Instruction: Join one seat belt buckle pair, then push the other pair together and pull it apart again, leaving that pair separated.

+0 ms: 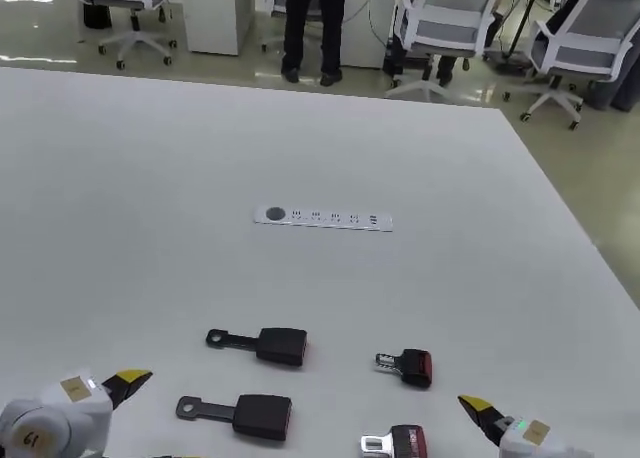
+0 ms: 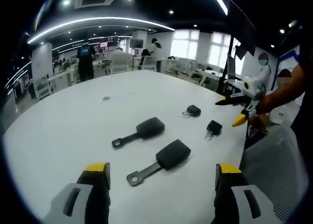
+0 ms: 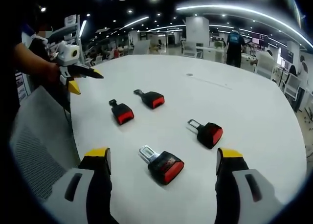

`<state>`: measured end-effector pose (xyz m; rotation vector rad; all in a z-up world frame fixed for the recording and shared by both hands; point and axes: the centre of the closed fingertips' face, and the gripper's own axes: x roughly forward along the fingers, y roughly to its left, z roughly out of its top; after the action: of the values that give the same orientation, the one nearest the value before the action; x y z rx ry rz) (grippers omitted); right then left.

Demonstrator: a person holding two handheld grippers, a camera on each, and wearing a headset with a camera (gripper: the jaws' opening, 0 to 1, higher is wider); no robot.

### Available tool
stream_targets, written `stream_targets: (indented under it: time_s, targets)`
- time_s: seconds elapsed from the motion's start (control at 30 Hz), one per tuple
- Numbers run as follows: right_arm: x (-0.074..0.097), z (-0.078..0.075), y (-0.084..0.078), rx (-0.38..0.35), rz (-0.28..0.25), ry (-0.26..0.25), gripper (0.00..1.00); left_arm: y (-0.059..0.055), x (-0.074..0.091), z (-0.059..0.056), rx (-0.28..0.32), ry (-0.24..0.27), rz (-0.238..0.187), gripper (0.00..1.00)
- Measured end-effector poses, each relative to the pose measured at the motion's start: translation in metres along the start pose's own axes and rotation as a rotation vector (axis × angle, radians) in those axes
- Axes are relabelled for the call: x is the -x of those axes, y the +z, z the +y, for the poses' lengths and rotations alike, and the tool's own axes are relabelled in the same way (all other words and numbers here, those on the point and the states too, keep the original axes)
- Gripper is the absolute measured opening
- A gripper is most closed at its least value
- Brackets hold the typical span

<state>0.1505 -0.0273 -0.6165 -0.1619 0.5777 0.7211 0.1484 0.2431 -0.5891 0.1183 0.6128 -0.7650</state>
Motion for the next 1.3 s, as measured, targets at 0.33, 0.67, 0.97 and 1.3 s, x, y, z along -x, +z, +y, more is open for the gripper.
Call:
stream_targets:
  time_s: [0.33, 0.67, 0.97, 1.3]
  targets:
    - [-0.016, 0.0, -0.007, 0.019, 0.042, 0.057, 0.86, -0.006, -0.023, 0.0, -0.075, -0.056, 0.058, 0.87]
    - [-0.026, -0.003, -0.015, 0.034, 0.084, 0.119, 0.84, -0.003, -0.038, -0.003, -0.127, -0.102, 0.096, 0.82]
    - [-0.028, -0.002, -0.026, 0.084, 0.151, 0.211, 0.8, -0.005, -0.053, -0.015, -0.206, -0.182, 0.151, 0.75]
    - [-0.033, 0.001, -0.035, 0.119, 0.201, 0.296, 0.76, -0.006, -0.073, -0.023, -0.306, -0.266, 0.193, 0.69]
